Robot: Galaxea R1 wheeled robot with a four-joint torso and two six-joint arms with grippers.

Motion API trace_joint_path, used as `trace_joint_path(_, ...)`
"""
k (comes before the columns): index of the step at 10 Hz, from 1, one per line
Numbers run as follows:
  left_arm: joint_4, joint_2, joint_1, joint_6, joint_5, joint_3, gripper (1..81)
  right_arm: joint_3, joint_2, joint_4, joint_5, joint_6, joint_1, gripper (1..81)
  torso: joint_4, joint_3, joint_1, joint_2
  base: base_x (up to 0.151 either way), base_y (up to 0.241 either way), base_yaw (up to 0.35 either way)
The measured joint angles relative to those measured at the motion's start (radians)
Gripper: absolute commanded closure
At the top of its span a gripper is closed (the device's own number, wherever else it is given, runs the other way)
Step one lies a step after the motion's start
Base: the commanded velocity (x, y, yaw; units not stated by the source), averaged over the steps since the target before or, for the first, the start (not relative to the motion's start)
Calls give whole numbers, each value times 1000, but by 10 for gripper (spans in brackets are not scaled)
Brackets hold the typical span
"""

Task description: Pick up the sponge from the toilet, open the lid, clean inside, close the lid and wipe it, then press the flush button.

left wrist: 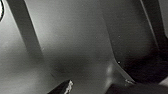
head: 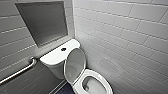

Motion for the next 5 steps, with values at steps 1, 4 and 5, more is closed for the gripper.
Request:
trace_joint_path(1, -4, -38, -1, 0, 0, 52, 10, 15, 2, 0, -9, 0, 47, 811, 0, 0, 0, 0, 0, 0, 0)
trace_joint_path(4, -18, -78, 7, 0, 0, 82, 10, 25, 27, 32, -86, 0, 192, 811, 0, 0, 0, 0, 0, 0, 0)
trace_joint_path(5, -26, -62, 7, 0, -1, 83, 10, 24, 37, 46, -112, 0, 222, 811, 2, 0, 0, 0, 0, 0, 0)
